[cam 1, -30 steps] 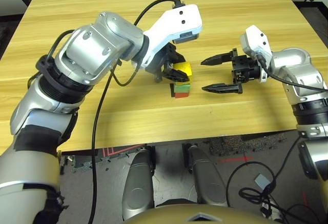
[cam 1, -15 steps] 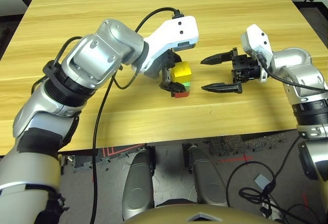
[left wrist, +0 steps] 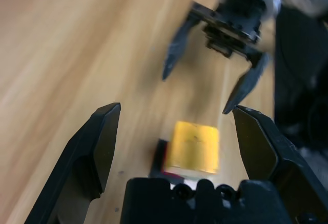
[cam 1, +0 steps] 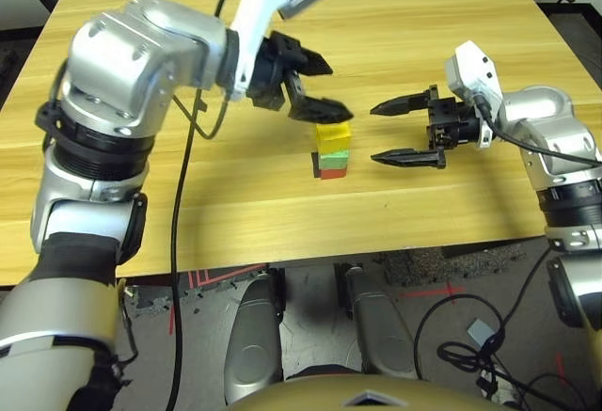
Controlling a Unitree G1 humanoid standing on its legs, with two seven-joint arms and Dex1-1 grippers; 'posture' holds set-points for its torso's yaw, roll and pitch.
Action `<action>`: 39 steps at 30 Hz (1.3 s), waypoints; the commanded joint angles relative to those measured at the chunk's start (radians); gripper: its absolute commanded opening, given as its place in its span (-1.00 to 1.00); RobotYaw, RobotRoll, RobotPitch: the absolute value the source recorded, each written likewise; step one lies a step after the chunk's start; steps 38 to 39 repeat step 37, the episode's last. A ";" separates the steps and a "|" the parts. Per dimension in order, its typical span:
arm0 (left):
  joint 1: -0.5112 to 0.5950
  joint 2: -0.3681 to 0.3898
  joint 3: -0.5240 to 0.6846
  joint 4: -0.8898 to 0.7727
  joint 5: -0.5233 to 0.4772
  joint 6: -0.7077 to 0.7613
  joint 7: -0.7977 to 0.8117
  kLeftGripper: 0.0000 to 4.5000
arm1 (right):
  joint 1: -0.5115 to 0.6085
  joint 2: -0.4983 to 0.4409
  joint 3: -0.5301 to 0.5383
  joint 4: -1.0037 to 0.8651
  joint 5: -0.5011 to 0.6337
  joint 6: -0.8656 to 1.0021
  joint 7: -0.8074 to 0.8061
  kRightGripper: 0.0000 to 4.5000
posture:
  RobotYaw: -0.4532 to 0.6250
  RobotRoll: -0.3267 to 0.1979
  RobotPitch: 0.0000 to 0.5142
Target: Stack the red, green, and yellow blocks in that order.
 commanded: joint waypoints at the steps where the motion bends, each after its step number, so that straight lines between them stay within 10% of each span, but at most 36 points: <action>1: 0.132 -0.074 0.206 0.045 0.097 -0.189 0.273 0.98 | 0.018 0.050 -0.118 0.051 -0.020 0.077 -0.290 1.00 | 0.00 0.42 -0.16; 7: 0.424 -0.233 0.454 0.030 0.203 -0.616 0.610 0.98 | 0.059 0.139 -0.299 0.125 -0.028 -0.012 -0.646 1.00 | 0.01 0.32 -0.12; 15: 0.742 -0.316 0.474 0.027 0.289 -1.003 0.746 0.98 | 0.185 0.153 -0.374 0.205 -0.026 -0.155 -0.730 1.00 | -0.07 0.26 -0.05; 39: 0.954 -0.314 0.520 0.112 0.238 -1.246 0.794 0.98 | 0.169 0.099 -0.431 0.506 -0.047 -0.480 -0.842 1.00 | -0.10 0.22 -0.06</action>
